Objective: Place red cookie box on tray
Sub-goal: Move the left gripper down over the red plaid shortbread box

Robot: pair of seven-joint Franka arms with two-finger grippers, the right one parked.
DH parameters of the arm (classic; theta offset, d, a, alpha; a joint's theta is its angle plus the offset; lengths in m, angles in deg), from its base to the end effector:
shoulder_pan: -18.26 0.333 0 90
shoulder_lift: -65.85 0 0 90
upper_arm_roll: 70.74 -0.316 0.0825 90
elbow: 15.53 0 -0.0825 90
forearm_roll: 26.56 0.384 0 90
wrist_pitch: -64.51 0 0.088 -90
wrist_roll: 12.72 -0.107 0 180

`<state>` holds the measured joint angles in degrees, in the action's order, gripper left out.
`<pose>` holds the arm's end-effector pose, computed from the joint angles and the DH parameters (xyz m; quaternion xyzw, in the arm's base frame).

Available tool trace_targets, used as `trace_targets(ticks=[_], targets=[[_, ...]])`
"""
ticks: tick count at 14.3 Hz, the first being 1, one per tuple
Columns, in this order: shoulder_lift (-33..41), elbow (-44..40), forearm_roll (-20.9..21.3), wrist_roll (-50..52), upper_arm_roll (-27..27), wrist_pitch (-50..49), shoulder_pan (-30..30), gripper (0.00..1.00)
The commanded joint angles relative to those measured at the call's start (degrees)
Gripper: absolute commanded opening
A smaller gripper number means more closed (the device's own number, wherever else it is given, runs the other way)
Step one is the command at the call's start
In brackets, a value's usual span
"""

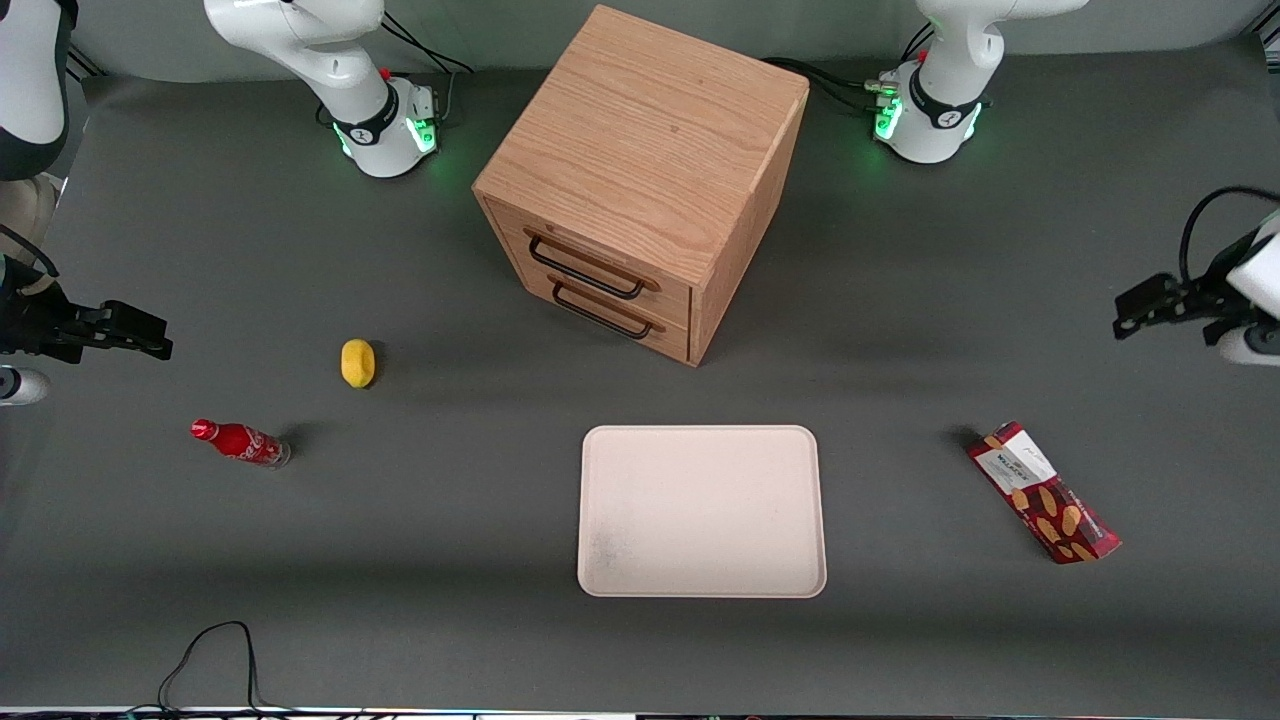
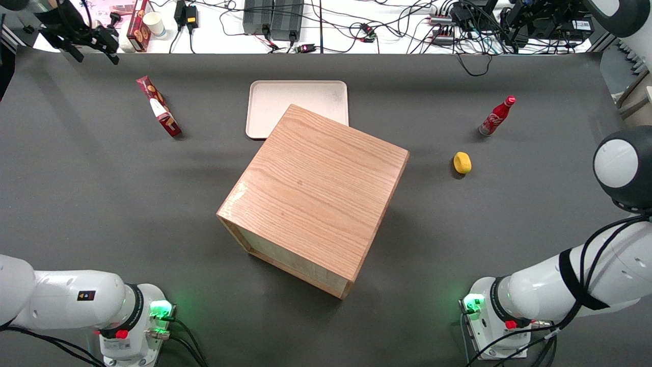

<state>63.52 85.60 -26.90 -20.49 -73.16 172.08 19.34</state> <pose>0.5823 0.0348 0.5358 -0.9987 0.0365 -0.0359 0.0015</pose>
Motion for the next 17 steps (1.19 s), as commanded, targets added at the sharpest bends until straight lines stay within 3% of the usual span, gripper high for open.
trace_targets(ticks=[1, 7, 12, 15, 17], targets=[[-4.94, -0.14, 0.25, 7.48, -0.40, 8.32, -1.07, 1.00], [-19.62, -6.37, -0.10, 28.23, -1.36, 18.44, -2.92, 0.99], [-30.26, -7.35, -0.72, 29.22, -6.46, 30.40, -4.15, 0.99], [-33.61, -7.35, -4.49, 32.20, -6.55, 30.95, -4.24, 0.98], [-34.84, -7.44, -4.67, 35.44, -6.55, 30.95, -4.33, 0.90]])
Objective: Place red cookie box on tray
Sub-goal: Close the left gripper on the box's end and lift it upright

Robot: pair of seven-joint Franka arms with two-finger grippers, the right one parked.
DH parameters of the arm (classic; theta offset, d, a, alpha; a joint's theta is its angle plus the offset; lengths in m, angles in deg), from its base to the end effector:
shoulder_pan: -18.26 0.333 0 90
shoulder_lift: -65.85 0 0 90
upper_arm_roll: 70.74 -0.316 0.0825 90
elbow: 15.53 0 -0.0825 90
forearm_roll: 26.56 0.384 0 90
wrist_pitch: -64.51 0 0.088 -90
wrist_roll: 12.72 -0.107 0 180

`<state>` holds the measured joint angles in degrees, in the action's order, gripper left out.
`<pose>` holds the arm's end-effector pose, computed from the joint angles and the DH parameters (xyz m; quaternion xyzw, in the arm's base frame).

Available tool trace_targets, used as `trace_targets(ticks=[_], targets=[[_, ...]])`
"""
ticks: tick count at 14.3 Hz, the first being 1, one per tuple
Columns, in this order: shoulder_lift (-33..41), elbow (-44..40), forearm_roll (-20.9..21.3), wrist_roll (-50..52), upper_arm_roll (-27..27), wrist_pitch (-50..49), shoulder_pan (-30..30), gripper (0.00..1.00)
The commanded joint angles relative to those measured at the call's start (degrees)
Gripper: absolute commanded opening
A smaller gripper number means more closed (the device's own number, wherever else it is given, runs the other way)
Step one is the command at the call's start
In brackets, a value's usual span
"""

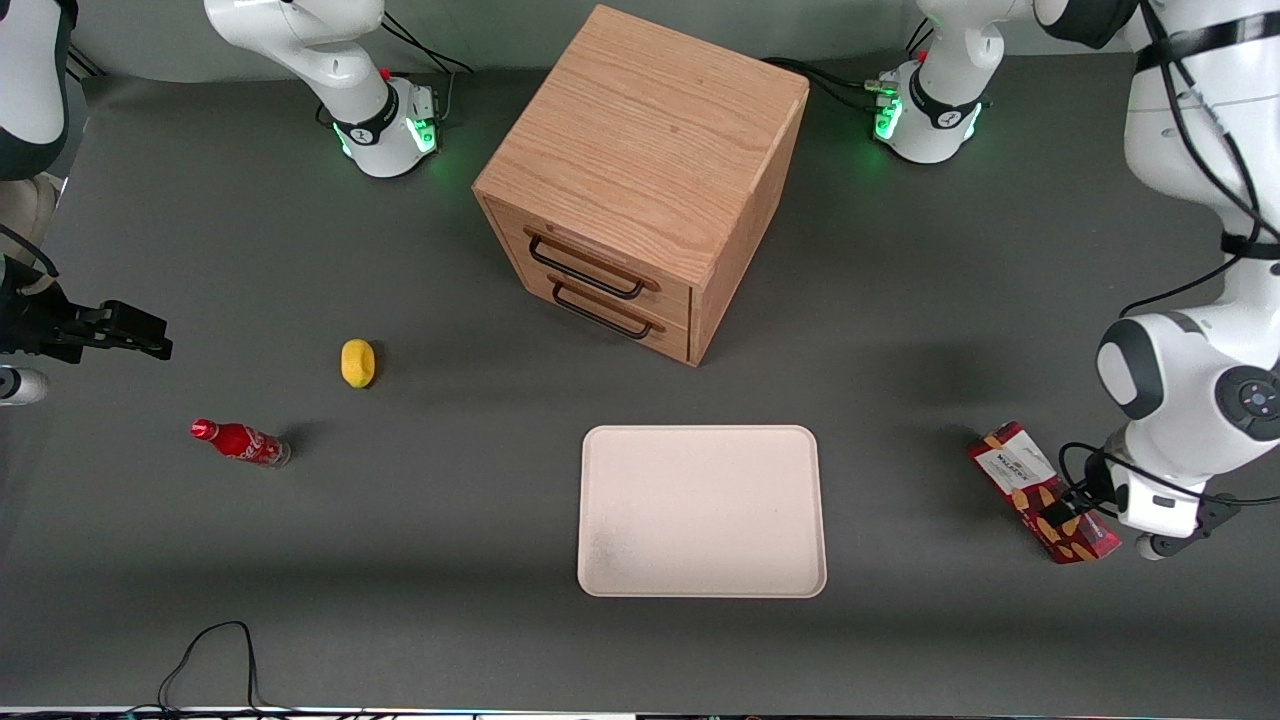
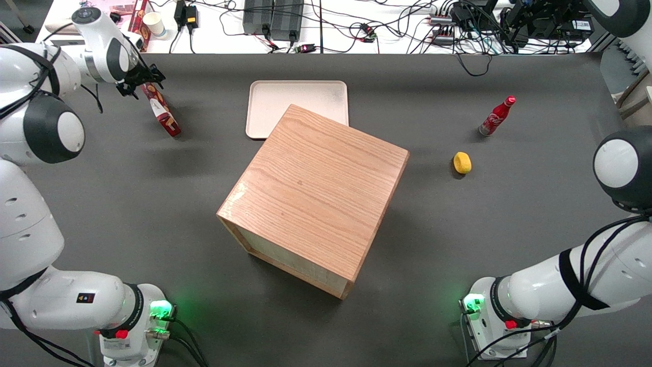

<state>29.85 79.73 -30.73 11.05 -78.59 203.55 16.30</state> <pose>0.6951 0.0593 0.2582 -0.9615 -0.2649 -0.0724 0.0022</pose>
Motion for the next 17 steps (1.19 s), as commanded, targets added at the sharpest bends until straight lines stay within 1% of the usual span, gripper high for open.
trace_targets(ticks=[1, 2, 3, 4, 5, 8, 11, 14, 16, 17], targets=[[-1.61, -1.48, -0.84, 5.57, -1.03, -0.61, -1.38, 0.82], [-1.71, -1.48, -0.93, 5.85, -1.03, -0.87, -1.38, 0.68], [-1.62, -1.48, -0.93, 5.85, -1.03, -1.48, -1.38, 0.46], [-1.45, -1.48, -0.93, 5.76, -1.03, -2.01, -1.30, 0.20], [-1.18, -1.48, -0.84, 5.85, -1.03, -2.45, -1.29, 0.00], [-1.01, -1.48, -0.75, 5.76, -1.03, -3.51, -1.38, 0.00], [0.65, -1.57, 0.39, 2.96, -0.86, -4.99, -1.73, 0.00], [5.22, -3.67, 1.18, -3.88, 0.19, -11.57, -2.17, 0.00], [9.87, -3.85, 2.67, -12.91, 3.26, -14.22, -2.52, 0.00], [11.29, -5.07, 3.37, -14.87, 4.75, -16.32, -2.53, 0.00]])
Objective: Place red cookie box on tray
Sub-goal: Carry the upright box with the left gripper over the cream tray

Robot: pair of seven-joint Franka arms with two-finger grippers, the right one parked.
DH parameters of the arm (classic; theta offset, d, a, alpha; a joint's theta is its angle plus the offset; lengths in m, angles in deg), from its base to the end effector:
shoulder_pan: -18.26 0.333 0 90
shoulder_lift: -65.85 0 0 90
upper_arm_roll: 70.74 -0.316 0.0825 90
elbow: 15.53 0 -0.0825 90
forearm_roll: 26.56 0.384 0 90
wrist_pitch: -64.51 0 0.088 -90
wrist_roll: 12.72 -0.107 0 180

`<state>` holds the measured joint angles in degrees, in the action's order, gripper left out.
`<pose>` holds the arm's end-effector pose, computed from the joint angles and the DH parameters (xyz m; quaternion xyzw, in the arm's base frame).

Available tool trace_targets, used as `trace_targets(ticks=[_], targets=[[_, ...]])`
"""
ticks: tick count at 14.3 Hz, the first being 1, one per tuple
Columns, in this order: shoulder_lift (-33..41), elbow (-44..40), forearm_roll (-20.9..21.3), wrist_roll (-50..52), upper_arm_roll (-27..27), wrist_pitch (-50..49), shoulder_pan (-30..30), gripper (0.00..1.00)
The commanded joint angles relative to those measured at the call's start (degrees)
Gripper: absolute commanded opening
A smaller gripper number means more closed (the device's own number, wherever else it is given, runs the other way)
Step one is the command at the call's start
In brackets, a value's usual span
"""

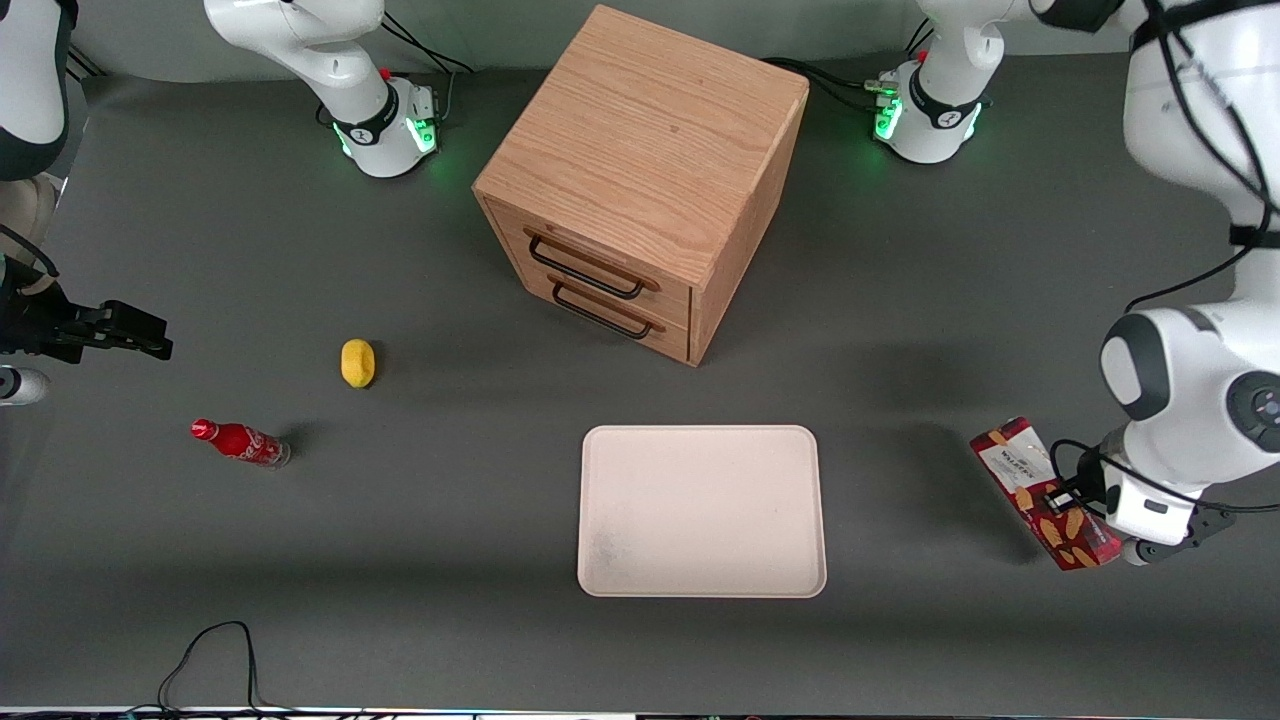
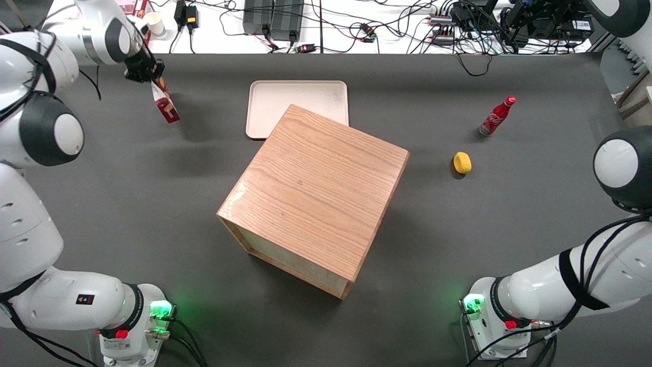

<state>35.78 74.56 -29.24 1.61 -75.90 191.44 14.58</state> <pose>0.7032 0.0074 0.3488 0.9879 0.1428 0.0601 0.0041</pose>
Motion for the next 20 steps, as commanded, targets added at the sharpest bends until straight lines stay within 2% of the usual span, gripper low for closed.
trace_targets(ticks=[1, 4, 6, 8, 10, 11, 14, 16, 20], targets=[[6.07, -2.69, 1.89, -5.45, 4.00, -8.15, -0.89, 0.00], [6.08, -10.88, 1.98, -5.19, 8.57, -18.19, -2.46, 0.00], [5.81, -11.33, 3.55, -4.58, 12.17, -17.69, -4.13, 0.00], [4.24, -12.82, 5.22, 4.16, 16.48, -15.85, -5.45, 0.00], [1.78, -13.79, 9.42, 6.85, 19.21, -13.30, -7.56, 0.00], [0.55, -13.88, 11.36, 6.85, 19.74, -12.07, -8.26, 0.00], [-4.36, -13.71, 12.78, 6.94, 19.84, -7.94, -10.29, 0.00], [-8.06, -13.62, 15.50, 7.12, 19.66, -3.81, -11.25, 0.00], [-12.73, -13.53, 16.04, 7.82, 19.05, 0.69, -11.96, 0.00]])
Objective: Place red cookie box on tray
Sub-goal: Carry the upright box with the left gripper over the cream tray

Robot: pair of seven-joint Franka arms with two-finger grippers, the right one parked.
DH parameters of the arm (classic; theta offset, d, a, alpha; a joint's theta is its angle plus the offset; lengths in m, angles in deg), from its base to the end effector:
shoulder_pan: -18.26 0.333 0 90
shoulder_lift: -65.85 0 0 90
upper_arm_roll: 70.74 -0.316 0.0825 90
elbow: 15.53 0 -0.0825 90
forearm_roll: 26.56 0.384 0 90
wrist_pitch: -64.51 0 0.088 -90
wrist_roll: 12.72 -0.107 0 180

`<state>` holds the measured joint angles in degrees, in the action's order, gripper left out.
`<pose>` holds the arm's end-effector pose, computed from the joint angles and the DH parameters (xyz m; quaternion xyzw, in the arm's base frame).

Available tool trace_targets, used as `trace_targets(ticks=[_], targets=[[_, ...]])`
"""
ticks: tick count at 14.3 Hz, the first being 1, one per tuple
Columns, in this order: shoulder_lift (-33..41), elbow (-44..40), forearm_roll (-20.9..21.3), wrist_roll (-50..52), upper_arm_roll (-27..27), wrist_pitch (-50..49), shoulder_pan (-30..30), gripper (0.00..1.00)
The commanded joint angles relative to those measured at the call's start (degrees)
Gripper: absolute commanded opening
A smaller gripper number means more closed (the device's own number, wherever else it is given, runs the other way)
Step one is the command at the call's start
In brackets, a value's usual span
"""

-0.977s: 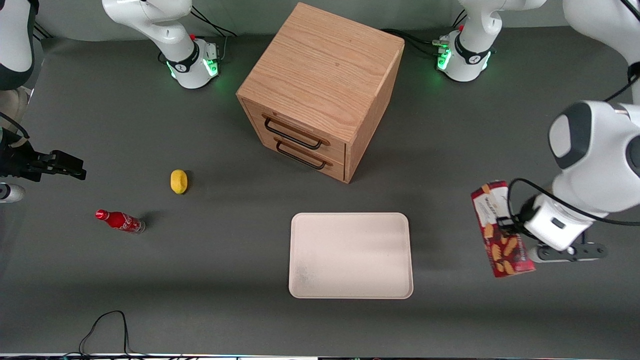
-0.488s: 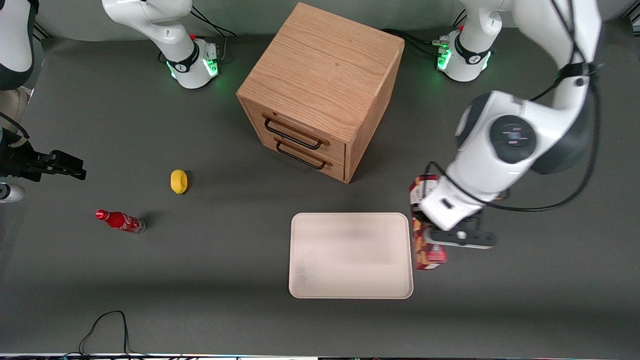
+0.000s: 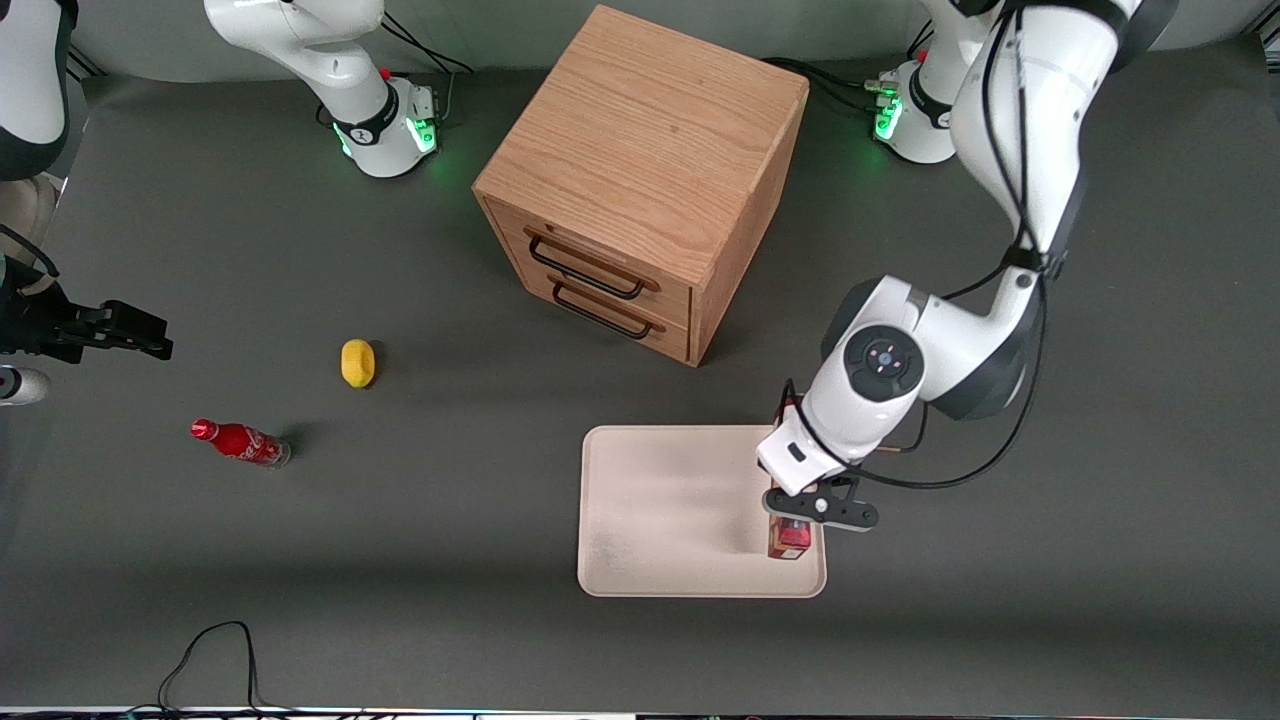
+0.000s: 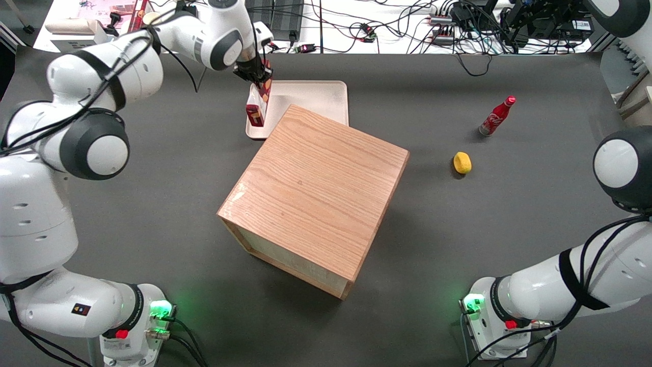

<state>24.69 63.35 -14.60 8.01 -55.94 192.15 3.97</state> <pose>0.6744 -0.3187 0.3136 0.9926 -0.0926 0.0736 0.0282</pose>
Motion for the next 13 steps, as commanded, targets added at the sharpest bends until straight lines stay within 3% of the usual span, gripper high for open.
trace_targets(ticks=[1, 9, 10, 11, 13], targets=[[-2.17, -2.32, 1.57, 1.33, -2.05, -0.02, -1.62, 0.00], [-6.13, -2.32, 1.40, 3.70, -4.52, 4.19, -2.76, 0.00], [-6.13, -2.15, 1.31, 3.87, -5.22, 4.80, -2.76, 0.17], [-6.04, -1.71, 1.83, 3.01, -5.49, 5.16, -2.85, 0.97], [-4.64, -1.00, 2.98, 3.43, -5.49, 7.09, -3.29, 1.00]])
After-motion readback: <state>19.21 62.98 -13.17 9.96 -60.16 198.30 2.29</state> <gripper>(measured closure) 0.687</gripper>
